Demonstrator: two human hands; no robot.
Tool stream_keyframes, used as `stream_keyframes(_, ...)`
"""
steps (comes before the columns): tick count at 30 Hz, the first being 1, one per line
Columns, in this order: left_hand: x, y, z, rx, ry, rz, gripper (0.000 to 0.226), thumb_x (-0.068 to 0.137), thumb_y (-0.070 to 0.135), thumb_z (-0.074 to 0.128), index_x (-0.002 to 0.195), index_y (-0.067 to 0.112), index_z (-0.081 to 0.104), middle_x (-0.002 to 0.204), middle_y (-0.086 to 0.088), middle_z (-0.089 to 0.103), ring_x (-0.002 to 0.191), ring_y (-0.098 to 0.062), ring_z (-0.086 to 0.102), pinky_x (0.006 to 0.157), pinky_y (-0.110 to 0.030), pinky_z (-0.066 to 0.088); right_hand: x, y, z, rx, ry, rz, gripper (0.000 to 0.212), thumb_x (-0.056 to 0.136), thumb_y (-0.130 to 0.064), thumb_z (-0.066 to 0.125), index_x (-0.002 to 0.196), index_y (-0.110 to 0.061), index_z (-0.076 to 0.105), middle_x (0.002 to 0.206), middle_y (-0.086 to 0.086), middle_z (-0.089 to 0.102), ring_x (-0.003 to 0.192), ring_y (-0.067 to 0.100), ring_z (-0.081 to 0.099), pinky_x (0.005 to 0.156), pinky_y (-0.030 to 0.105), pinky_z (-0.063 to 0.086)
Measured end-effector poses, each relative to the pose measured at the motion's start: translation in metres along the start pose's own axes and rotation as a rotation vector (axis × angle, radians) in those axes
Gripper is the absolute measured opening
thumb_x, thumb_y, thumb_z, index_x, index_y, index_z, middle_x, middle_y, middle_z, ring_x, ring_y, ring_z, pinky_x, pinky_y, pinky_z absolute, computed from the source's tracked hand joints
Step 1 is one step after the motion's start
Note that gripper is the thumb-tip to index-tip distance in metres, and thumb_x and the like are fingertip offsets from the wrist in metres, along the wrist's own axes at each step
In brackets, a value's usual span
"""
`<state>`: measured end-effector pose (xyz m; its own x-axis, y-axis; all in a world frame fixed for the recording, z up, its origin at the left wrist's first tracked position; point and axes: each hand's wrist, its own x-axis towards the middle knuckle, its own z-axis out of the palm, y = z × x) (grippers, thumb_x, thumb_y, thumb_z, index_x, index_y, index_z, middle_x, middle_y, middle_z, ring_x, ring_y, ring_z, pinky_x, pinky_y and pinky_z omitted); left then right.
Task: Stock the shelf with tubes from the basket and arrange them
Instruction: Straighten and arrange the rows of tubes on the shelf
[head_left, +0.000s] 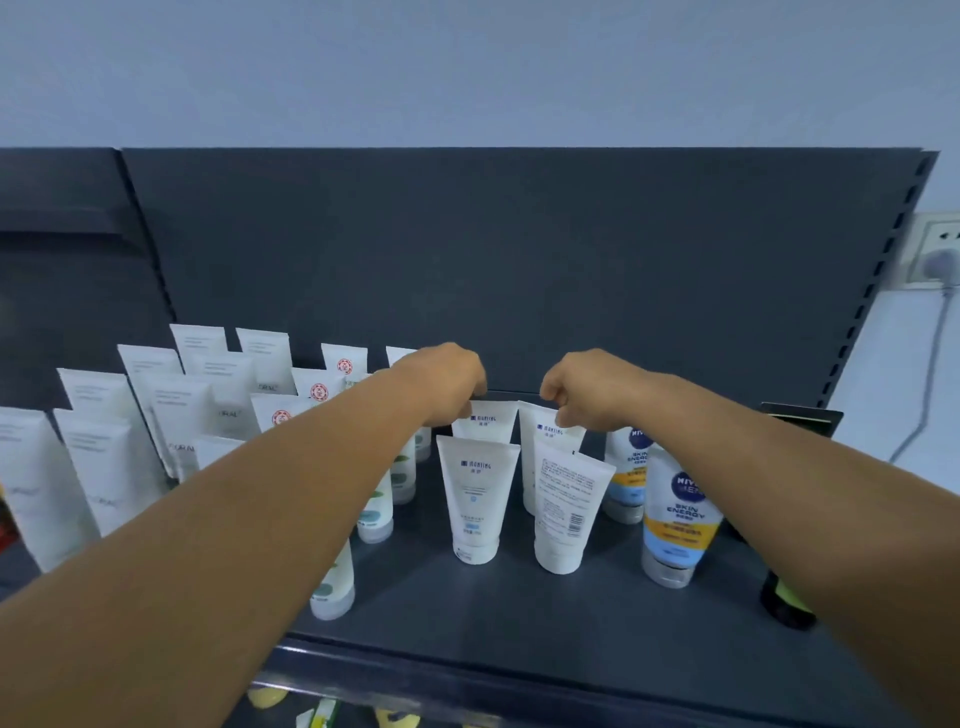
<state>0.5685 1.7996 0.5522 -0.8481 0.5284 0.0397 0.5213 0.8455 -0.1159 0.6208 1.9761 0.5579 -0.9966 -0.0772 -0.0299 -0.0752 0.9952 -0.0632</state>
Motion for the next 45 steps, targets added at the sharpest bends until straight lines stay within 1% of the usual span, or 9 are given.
stream_keyframes(2,0.003,0.002,0.001,-0.001,-0.011,0.018,0.009,0.087,0.013,0.062,0.096,0.012,0.062,0.101,-0.004,0.064,0.087,-0.025,0.060,0.080,-0.034,0.053,0.005,0.003,0.004,-0.011,-0.001,0.004,0.027,0.083,-0.010,0.062,0.109,-0.004,0.065,0.086,0.005,0.057,0.077,0.023,0.051,0.067,0.032,0.041)
stream_keyframes(3,0.005,0.003,0.001,0.002,-0.017,0.027,0.019,0.087,0.013,0.062,0.105,0.014,0.067,0.106,-0.004,0.065,0.093,-0.026,0.063,0.082,-0.036,0.054,0.007,0.004,0.006,-0.010,-0.006,0.010,0.025,0.082,-0.010,0.062,0.106,-0.004,0.066,0.084,0.005,0.056,0.075,0.022,0.050,0.066,0.031,0.039)
stream_keyframes(5,0.007,0.002,0.001,-0.015,-0.013,0.048,0.025,0.088,0.012,0.062,0.112,0.017,0.067,0.109,-0.004,0.066,0.095,-0.026,0.063,0.082,-0.037,0.055,0.008,0.007,0.007,-0.005,-0.016,0.014,0.021,0.084,-0.013,0.065,0.104,-0.008,0.069,0.093,0.003,0.064,0.087,0.023,0.059,0.071,0.030,0.044)
stream_keyframes(7,0.011,0.000,0.002,-0.011,-0.008,0.063,0.024,0.088,0.010,0.062,0.110,0.018,0.068,0.108,-0.003,0.066,0.093,-0.023,0.063,0.081,-0.035,0.055,0.009,0.009,0.008,0.011,-0.017,0.018,0.021,0.085,-0.015,0.067,0.105,-0.013,0.069,0.098,-0.001,0.065,0.096,0.021,0.061,0.077,0.029,0.047)
stream_keyframes(13,0.017,0.000,0.002,-0.022,-0.016,0.081,0.019,0.087,0.012,0.064,0.106,0.016,0.068,0.104,-0.002,0.064,0.082,-0.020,0.057,0.069,-0.029,0.045,0.015,0.009,0.011,0.015,0.026,0.033,0.018,0.085,-0.014,0.066,0.102,-0.017,0.072,0.101,0.000,0.068,0.092,0.019,0.062,0.076,0.029,0.049)
stream_keyframes(30,0.022,-0.003,0.005,0.003,0.027,0.108,0.021,0.085,0.007,0.066,0.105,0.011,0.070,0.101,-0.007,0.066,0.086,-0.025,0.062,0.074,-0.031,0.051,0.015,0.008,0.012,0.029,0.084,0.077,0.017,0.086,-0.010,0.065,0.100,-0.014,0.074,0.098,0.001,0.070,0.089,0.017,0.064,0.068,0.025,0.045)
stream_keyframes(37,0.020,-0.002,0.006,0.053,0.033,0.112,0.013,0.084,0.002,0.062,0.086,0.015,0.062,0.088,-0.005,0.057,0.072,-0.022,0.051,0.064,-0.028,0.043,0.012,0.008,0.014,0.036,0.089,0.096,0.019,0.087,-0.008,0.061,0.099,-0.014,0.073,0.097,0.001,0.069,0.085,0.016,0.063,0.067,0.024,0.046)
stream_keyframes(41,0.021,-0.003,0.007,0.030,0.041,0.101,0.017,0.086,0.005,0.064,0.102,0.009,0.069,0.098,-0.008,0.065,0.077,-0.022,0.056,0.069,-0.030,0.048,0.013,0.008,0.014,0.031,0.093,0.102,0.019,0.087,-0.008,0.060,0.099,-0.015,0.073,0.097,0.000,0.070,0.084,0.016,0.063,0.068,0.024,0.048)
stream_keyframes(45,0.023,-0.003,0.007,0.044,0.042,0.104,0.011,0.084,0.003,0.064,0.090,0.013,0.066,0.090,-0.005,0.060,0.073,-0.022,0.053,0.066,-0.029,0.046,0.013,0.007,0.014,0.038,0.094,0.117,0.019,0.087,-0.007,0.059,0.098,-0.015,0.073,0.097,0.000,0.070,0.083,0.016,0.063,0.069,0.026,0.051)
